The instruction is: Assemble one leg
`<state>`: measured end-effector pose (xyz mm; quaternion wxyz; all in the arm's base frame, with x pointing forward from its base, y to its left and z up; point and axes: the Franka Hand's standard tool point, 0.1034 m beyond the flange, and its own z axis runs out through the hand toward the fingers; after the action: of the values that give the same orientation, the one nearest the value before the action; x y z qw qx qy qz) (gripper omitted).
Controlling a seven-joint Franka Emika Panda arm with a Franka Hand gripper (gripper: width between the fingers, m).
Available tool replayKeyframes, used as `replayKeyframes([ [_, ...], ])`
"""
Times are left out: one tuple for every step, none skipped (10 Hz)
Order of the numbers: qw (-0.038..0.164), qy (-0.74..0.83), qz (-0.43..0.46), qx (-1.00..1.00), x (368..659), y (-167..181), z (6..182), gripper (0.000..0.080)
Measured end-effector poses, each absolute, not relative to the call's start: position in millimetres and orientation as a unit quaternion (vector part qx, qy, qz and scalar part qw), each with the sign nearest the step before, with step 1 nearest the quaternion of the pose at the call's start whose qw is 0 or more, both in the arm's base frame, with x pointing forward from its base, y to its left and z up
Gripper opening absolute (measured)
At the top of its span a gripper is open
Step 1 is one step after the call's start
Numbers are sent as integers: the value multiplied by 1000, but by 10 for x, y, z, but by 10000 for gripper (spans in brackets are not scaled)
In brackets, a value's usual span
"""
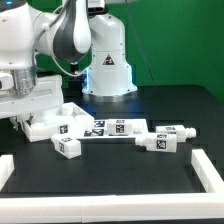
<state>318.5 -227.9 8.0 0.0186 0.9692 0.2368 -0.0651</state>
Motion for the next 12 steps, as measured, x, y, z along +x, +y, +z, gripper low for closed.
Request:
replayKeyframes([
  [19,237,-65,969,3185,-2279,80,77],
  [14,231,-68,971,3184,-2268,89,54],
  [-8,201,-77,977,3237,-2215,209,54],
  [-30,150,-86,984,3353,-2104,424,54],
  [-42,115,-89,989,3544,-1950,665,54],
  [-41,72,-91,992,3759,-1778,817,54],
  [-35,46,-93,994,4012,-1579,925,54],
  [-26,26,-90,995,4256,-1416,972,54],
  [-11,-5,-85,996,4505,-1225,983,54],
  [3,-20,-84,996,4769,-1018,963,54],
  [19,-4,-92,996,4990,-878,891,54],
  [17,6,-92,996,5047,-838,849,54],
])
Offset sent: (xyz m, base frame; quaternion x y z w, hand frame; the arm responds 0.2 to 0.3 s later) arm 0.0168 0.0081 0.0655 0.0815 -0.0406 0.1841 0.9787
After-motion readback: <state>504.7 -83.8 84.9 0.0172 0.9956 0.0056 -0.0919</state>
